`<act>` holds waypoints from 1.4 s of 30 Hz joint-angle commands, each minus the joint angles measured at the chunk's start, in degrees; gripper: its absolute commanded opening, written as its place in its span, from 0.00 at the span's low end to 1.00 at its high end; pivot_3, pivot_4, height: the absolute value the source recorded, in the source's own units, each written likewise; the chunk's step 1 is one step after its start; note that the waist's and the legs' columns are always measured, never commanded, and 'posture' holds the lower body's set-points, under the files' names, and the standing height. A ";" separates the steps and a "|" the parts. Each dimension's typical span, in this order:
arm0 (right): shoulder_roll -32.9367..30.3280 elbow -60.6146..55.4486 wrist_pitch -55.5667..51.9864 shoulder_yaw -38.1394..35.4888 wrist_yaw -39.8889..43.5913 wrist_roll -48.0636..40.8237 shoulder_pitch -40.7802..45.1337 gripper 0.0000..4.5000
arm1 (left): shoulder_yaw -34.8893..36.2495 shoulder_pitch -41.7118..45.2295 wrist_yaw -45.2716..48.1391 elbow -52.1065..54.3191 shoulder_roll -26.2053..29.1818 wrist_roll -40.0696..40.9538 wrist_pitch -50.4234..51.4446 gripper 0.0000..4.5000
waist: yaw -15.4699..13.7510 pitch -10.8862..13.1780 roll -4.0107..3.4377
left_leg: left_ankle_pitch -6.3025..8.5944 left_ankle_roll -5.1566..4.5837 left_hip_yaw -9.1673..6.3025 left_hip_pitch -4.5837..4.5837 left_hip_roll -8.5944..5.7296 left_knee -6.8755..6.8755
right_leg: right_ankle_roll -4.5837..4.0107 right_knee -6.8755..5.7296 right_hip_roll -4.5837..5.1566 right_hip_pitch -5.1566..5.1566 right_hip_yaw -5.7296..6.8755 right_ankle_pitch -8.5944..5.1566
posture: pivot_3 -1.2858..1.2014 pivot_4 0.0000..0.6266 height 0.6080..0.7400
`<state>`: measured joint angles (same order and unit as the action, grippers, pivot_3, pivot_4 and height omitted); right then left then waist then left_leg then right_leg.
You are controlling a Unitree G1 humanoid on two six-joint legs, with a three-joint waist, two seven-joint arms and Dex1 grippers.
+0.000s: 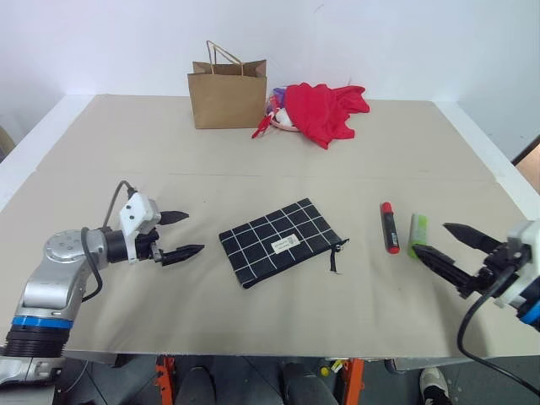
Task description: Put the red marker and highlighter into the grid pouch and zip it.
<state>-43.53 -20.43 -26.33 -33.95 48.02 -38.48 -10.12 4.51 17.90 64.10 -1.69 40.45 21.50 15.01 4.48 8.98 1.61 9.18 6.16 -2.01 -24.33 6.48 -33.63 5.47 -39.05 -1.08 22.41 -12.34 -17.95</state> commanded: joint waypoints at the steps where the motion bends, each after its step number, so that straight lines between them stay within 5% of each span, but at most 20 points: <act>1: 0.45 -3.92 -0.97 7.31 -2.69 -0.25 7.59 0.99 | -2.34 -1.08 1.56 5.77 -0.72 0.93 -1.14 1.00 | 0.22 0.02 -0.06 | 0.00 0.00 0.00 0.02 0.01 0.00 | -0.02 0.00 0.00 0.00 0.00 0.02 | 0.52 0.24 1.00; 7: 7.11 2.49 -1.68 23.47 -6.86 5.94 22.86 0.99 | -8.72 -3.56 4.55 12.17 -2.08 0.11 -2.68 1.00 | 0.50 0.04 -0.07 | -0.01 -0.01 -0.04 0.00 0.01 -0.03 | -0.01 -0.01 -0.01 0.00 0.04 0.05 | 0.52 0.24 1.00; 10: 11.12 8.25 1.12 29.35 -7.36 10.24 27.01 0.87 | -10.71 -3.71 5.89 12.83 -2.30 -0.35 -4.26 1.00 | 0.24 0.04 -0.07 | -0.01 -0.01 -0.09 -0.01 0.01 -0.01 | -0.03 -0.01 -0.01 -0.02 0.08 0.02 | 0.52 0.24 1.00; 18: 16.50 19.82 5.36 35.62 -7.42 17.57 29.55 0.02 | -13.10 -3.78 5.76 13.58 -3.24 -1.54 -6.61 1.00 | -0.13 0.05 -0.10 | 0.00 -0.02 -0.09 -0.08 0.00 0.01 | -0.32 -0.01 -0.01 -0.01 0.14 0.10 | 0.52 0.24 1.00; 31: 19.11 23.72 8.71 38.90 -7.75 24.13 27.56 0.01 | -14.48 -4.47 2.98 9.86 -4.18 -10.00 -22.70 1.00 | 0.10 0.02 -0.10 | 0.00 -0.04 -0.11 0.05 0.02 -0.04 | -0.17 -0.02 -0.01 -0.10 0.17 0.06 | 0.52 0.24 1.00; 42: 20.52 22.59 8.41 38.38 -8.40 24.57 27.79 0.01 | -20.17 -0.10 -4.85 -0.29 -6.54 -25.62 -41.71 1.00 | 0.21 -0.02 -0.15 | -0.07 -0.13 -0.11 0.07 0.02 -0.09 | -0.05 -0.03 -0.01 -0.16 0.17 0.10 | 0.52 0.24 1.00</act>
<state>-23.51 2.47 -17.41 3.63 39.47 -14.13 18.31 -15.11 17.65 60.34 -0.57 33.79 -2.25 -25.18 4.69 8.96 1.45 9.11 6.04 -2.11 -24.25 6.50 -33.72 5.43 -39.08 -1.10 22.24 -12.17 -17.83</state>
